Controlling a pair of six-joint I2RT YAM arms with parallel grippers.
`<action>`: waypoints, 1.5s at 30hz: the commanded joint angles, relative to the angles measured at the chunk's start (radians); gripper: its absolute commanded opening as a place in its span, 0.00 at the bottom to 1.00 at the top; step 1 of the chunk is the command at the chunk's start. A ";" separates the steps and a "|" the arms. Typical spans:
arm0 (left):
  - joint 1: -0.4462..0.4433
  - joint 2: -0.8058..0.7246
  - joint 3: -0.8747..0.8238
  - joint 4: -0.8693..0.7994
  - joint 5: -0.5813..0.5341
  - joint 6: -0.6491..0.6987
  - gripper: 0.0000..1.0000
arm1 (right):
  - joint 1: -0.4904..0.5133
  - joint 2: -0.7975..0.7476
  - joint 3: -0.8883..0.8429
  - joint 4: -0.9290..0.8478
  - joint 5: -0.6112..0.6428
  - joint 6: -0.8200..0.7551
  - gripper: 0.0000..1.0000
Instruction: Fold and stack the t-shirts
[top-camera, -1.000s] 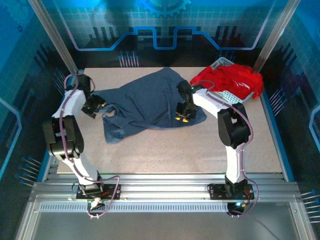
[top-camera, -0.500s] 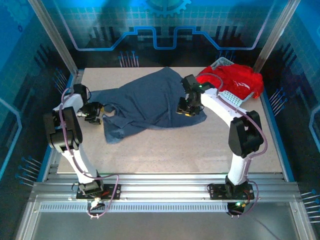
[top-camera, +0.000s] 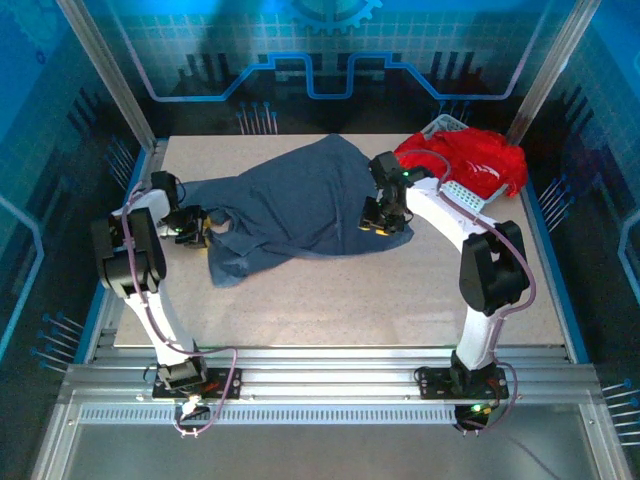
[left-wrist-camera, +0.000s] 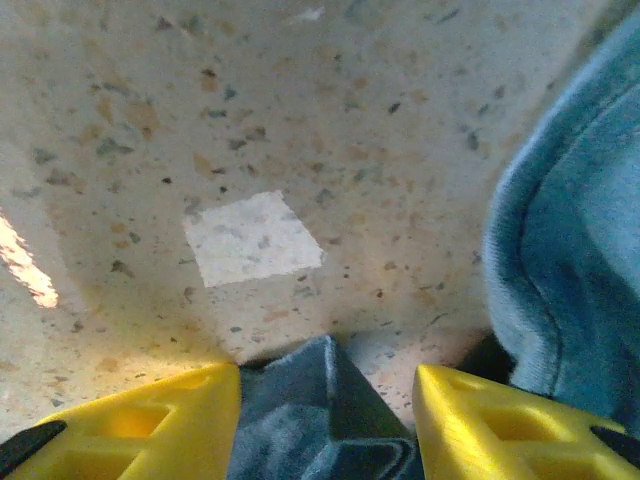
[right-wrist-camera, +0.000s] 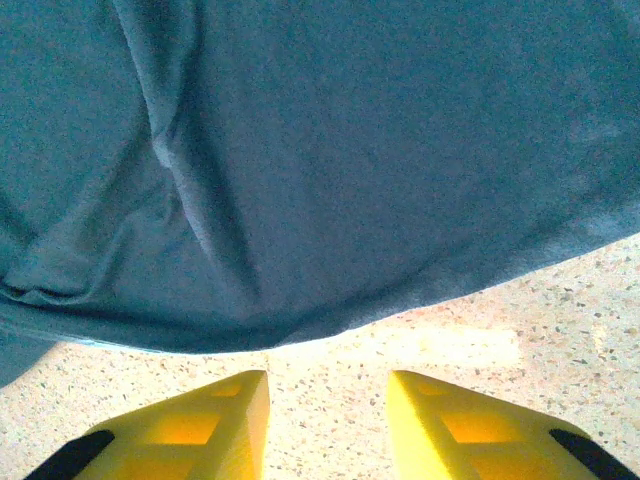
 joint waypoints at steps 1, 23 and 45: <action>-0.014 0.025 0.020 0.006 0.028 -0.018 0.44 | -0.011 -0.038 -0.006 -0.009 -0.003 -0.013 0.37; -0.035 -0.493 -0.114 -0.157 -0.263 0.125 0.00 | -0.294 0.061 -0.117 0.032 0.056 0.140 0.43; -0.089 -0.591 -0.235 -0.171 -0.241 0.151 0.00 | -0.192 0.028 -0.222 0.148 -0.044 0.264 0.45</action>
